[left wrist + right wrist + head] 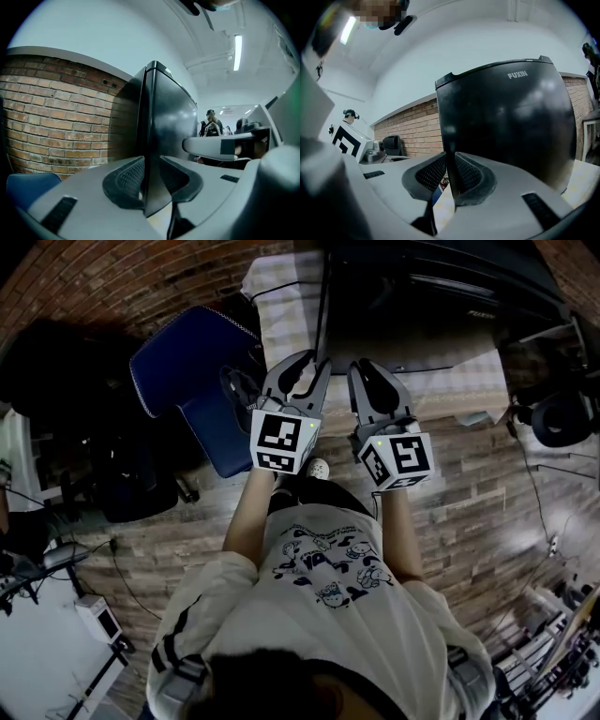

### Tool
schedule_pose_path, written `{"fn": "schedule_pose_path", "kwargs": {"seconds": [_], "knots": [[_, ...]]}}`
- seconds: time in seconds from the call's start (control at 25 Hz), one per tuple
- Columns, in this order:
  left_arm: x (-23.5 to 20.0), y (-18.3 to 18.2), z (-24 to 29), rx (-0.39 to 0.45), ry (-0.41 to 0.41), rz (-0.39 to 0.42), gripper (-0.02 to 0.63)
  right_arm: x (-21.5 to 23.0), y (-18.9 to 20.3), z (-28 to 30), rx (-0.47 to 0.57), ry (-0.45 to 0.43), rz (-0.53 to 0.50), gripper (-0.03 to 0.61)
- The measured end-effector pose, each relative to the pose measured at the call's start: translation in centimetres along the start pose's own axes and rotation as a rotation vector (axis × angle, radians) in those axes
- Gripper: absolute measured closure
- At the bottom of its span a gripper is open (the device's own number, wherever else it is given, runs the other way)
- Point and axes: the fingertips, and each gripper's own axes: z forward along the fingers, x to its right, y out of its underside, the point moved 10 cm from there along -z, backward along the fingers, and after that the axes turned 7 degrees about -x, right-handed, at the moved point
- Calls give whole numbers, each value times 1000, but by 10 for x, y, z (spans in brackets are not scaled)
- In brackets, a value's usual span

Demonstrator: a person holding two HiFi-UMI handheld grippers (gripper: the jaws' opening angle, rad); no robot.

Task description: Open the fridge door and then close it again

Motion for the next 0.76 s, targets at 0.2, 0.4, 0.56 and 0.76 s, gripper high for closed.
{"fn": "schedule_pose_path", "kwargs": {"seconds": [0.2, 0.4, 0.56, 0.76], "knots": [[-1, -2, -8, 10, 19, 2, 502, -9, 0, -3, 6, 36, 3, 506], [-1, -4, -13, 17, 41, 7, 502, -18, -1, -7, 7, 61, -3, 506], [-2, -6, -18, 23, 52, 11, 502, -23, -3, -8, 13, 78, -6, 506], [-3, -8, -21, 33, 63, 18, 502, -27, -4, -9, 22, 91, -4, 506]]}}
